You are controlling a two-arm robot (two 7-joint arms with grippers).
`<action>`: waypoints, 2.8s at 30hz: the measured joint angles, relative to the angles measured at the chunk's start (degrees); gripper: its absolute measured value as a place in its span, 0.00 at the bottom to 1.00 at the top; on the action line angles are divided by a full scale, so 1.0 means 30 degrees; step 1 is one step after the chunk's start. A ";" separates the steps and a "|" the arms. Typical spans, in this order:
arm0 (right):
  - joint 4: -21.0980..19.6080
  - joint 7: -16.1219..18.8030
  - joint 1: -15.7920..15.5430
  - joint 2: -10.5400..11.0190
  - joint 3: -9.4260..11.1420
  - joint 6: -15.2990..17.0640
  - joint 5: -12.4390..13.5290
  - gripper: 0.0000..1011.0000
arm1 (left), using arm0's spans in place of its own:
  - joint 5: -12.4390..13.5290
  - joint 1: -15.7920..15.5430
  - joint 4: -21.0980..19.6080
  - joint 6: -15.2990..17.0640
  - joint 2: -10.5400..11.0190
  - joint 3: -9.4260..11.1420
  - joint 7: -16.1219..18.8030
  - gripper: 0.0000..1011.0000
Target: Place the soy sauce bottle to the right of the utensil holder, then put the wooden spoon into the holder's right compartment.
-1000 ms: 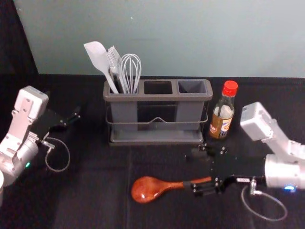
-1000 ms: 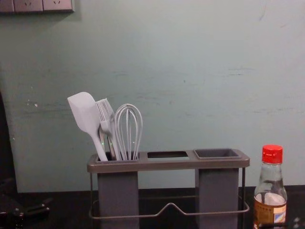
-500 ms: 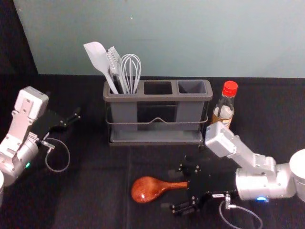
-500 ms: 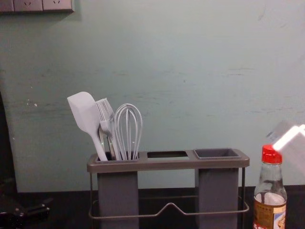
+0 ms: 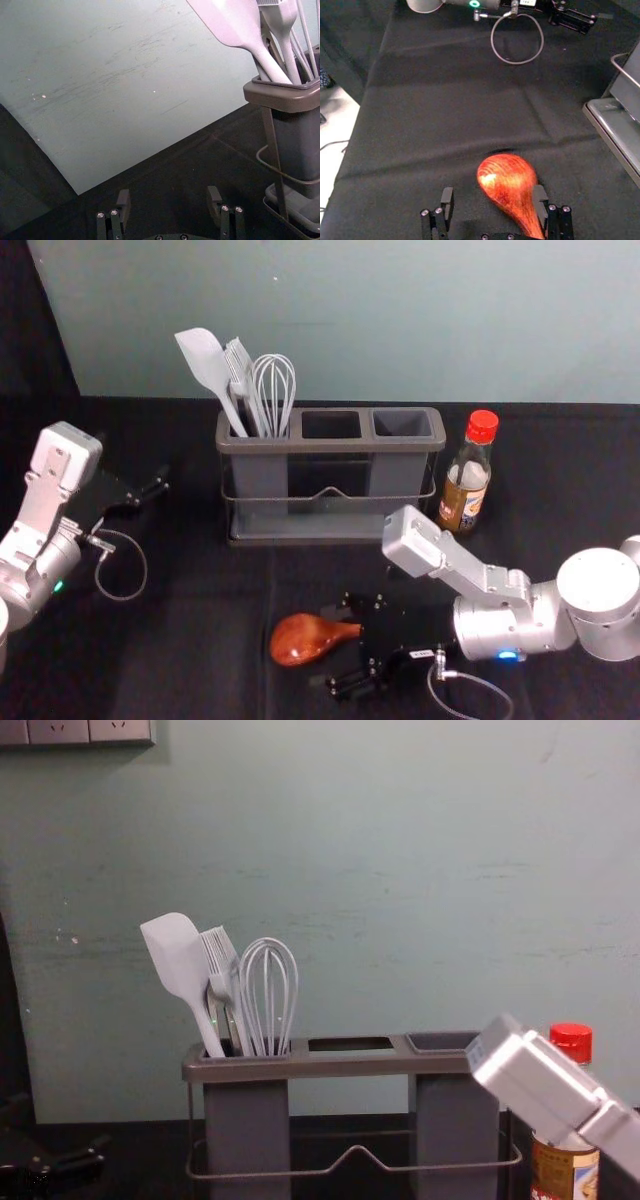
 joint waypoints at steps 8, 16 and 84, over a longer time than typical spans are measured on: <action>0.0460 -0.0140 0.0578 -0.0348 -0.0666 0.0080 -0.0260 0.99 | 0.0001 0.0000 0.0000 0.0000 0.0000 0.0001 0.0000 0.99; -0.0559 -0.0462 0.0824 0.0064 -0.1045 0.0661 -0.0731 0.99 | 0.0000 -0.0001 0.0000 -0.0001 -0.0001 0.0001 0.0000 0.99; -0.2293 -0.1678 0.1284 0.0340 0.0435 0.1251 0.0558 0.83 | 0.0000 0.0000 0.0000 0.0000 -0.0001 0.0000 0.0000 0.99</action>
